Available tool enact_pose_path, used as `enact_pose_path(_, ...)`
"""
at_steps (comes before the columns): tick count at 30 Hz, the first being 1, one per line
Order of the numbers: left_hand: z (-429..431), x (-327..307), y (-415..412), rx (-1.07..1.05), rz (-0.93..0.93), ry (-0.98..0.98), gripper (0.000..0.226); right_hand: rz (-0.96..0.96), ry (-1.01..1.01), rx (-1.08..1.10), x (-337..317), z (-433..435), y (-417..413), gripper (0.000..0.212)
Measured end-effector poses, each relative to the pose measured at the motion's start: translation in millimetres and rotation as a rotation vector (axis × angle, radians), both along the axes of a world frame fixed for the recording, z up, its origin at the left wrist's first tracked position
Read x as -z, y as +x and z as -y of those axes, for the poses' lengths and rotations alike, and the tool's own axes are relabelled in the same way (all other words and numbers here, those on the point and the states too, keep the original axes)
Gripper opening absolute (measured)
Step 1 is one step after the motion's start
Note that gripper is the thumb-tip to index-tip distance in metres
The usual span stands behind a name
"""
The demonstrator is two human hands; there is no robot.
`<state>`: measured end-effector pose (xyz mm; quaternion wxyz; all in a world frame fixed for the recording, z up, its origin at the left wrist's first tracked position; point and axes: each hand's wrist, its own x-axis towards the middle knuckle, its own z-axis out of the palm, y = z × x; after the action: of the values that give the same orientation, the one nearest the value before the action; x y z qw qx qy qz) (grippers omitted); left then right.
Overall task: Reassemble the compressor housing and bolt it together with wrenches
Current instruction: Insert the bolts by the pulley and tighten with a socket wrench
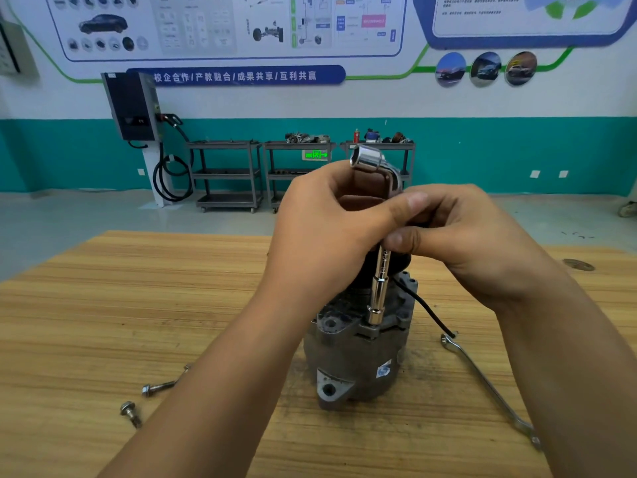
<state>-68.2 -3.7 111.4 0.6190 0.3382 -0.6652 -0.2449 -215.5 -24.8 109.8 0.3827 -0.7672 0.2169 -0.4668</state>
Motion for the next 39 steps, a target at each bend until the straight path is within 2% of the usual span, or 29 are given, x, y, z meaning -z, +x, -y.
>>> enact_pose_path(3,-0.4,0.8,-2.2,-0.055,-0.039,-0.006,0.019,0.001,-0.002,0.03,0.0,0.0,0.8,0.017)
enact_pose_path(7,-2.5,-1.2,-2.2,-0.05,0.005,0.001,0.003,-0.024,-0.027,0.16,2.8,1.3,4.2,0.058)
enact_pose_path(8,-3.1,-2.0,-1.4,-0.041,0.027,0.004,0.002,-0.025,-0.023,0.163,2.8,1.2,3.9,0.06)
enact_pose_path(12,-4.3,-4.7,1.8,-0.076,0.121,-0.013,0.01,-0.023,0.017,0.027,0.0,0.4,-0.6,0.024)
enact_pose_path(15,-5.1,-5.1,2.9,-0.079,0.155,0.002,0.017,-0.002,0.038,-0.009,0.8,1.3,-3.3,0.022)
enact_pose_path(19,-7.7,-6.2,3.1,0.008,0.096,0.057,0.025,0.048,0.063,0.035,1.4,2.7,-2.6,0.017)
enact_pose_path(27,-9.4,-4.5,-2.1,-0.081,0.061,-0.013,0.017,0.05,0.014,0.156,3.7,3.4,5.8,0.014)
enact_pose_path(29,-9.7,-3.2,-3.7,-0.101,0.073,-0.037,0.01,0.048,-0.004,0.182,4.9,3.9,6.4,0.01)
enact_pose_path(30,-9.4,-3.0,-4.1,-0.107,0.074,-0.055,0.006,0.036,-0.011,0.179,5.1,3.9,6.4,0.01)
enact_pose_path(33,-7.0,-3.1,-2.5,-0.108,0.047,-0.071,0.009,0.0,-0.017,0.159,4.4,3.9,3.8,0.03)
enact_pose_path(39,-5.9,-4.9,2.3,0.0,0.029,0.04,0.01,-0.078,0.009,-0.004,-0.1,-0.6,-2.1,0.02)
